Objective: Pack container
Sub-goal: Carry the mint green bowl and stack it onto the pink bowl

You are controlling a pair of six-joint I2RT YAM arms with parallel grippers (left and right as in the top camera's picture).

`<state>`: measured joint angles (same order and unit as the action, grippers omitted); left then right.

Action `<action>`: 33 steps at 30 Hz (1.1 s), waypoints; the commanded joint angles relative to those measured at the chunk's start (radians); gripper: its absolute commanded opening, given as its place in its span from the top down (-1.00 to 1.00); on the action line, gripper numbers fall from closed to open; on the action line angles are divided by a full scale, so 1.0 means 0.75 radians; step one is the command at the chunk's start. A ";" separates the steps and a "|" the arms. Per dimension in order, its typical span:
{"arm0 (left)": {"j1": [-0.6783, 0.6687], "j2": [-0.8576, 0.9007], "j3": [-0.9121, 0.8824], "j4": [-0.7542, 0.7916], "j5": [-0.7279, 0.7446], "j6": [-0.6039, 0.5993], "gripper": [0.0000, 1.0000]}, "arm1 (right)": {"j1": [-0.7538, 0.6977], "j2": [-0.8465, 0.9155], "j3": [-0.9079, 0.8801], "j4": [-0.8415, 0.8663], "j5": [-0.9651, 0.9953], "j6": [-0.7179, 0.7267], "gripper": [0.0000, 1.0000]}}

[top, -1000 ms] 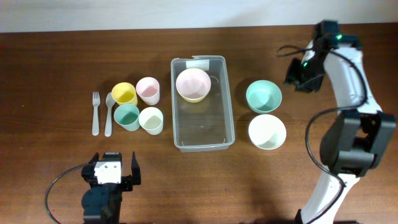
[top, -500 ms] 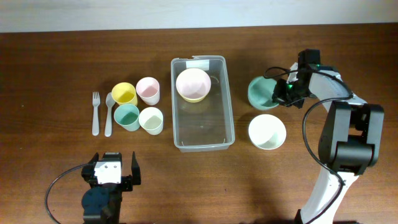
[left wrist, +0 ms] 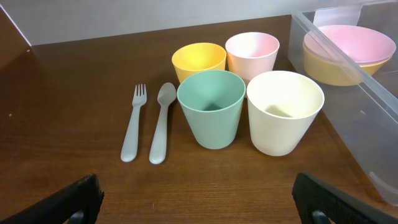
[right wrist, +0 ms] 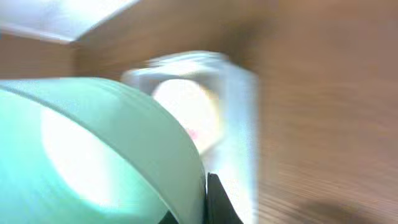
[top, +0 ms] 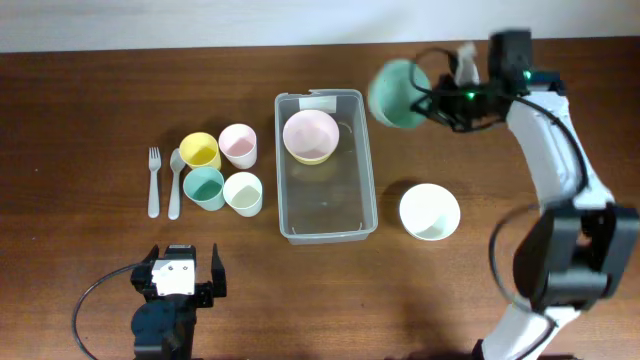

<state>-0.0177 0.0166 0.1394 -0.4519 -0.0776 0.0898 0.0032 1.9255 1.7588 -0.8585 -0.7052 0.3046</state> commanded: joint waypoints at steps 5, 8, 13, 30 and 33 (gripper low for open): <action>-0.002 -0.007 -0.011 0.004 0.014 0.022 -1.00 | 0.474 -0.034 0.148 -0.084 0.608 -0.041 0.93; -0.002 -0.007 -0.011 0.004 0.014 0.022 -1.00 | 0.549 0.059 0.148 -0.040 0.828 -0.005 0.92; -0.002 -0.007 -0.011 0.004 0.015 0.022 -0.99 | 0.523 0.195 0.148 0.090 0.826 0.038 0.93; -0.002 -0.007 -0.011 0.004 0.015 0.022 -1.00 | 0.407 0.191 0.427 -0.170 0.523 -0.046 0.41; -0.002 -0.007 -0.011 0.004 0.014 0.022 -0.99 | 0.280 0.089 0.567 -0.429 0.592 -0.046 0.40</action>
<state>-0.0177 0.0166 0.1390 -0.4519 -0.0776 0.0898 0.3080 2.1181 2.0892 -1.0950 -0.3004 0.2790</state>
